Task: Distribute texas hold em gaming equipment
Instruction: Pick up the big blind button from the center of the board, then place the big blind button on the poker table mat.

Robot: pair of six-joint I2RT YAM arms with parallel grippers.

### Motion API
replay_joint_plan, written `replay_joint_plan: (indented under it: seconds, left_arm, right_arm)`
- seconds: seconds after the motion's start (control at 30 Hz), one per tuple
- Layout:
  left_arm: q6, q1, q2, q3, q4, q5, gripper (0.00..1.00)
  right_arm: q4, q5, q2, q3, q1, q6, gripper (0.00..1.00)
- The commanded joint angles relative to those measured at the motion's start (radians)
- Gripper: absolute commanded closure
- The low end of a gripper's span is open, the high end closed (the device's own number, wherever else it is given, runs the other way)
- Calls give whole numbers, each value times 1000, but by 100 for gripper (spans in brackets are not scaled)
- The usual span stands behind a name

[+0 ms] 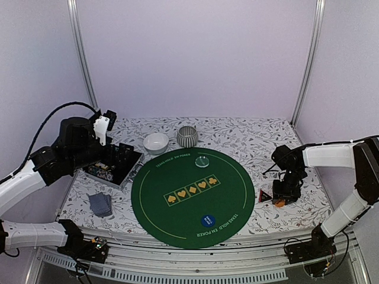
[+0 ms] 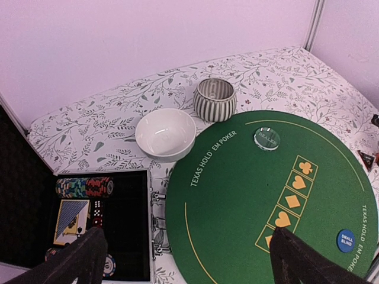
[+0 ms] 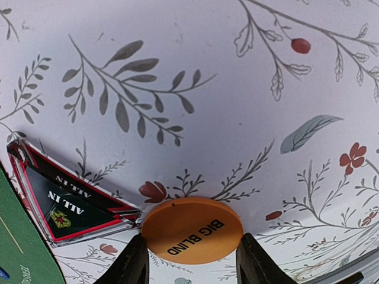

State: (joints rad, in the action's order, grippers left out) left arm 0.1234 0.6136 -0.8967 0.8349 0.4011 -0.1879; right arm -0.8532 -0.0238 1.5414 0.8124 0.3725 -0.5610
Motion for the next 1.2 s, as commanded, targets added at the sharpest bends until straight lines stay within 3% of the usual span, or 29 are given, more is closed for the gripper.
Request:
replay_joint_plan:
  seconds: [0.0,0.5,0.7,1.0,1.17]
  left_arm:
    - [-10,-14,12,-14,-22,9,2]
    - [-10,-15,16,-16,-24,7,2]
    - [-11,-15,19,-16,-23,7,2]
    - [-10,-15,15,-17,-24,7,2]
    - [-10,-18,21,-17,-22,-9,2]
  right_arm:
    - [-29,-43,-41,26,-5,-13,55]
    - [-66,-26,-71,74,-4,-13,60]
    - [-86,-21,-56,133,53,-32,61]
    - [-81,16,174,382,330,-94,62]
    - [-79,64,442,736,523,-67,63]
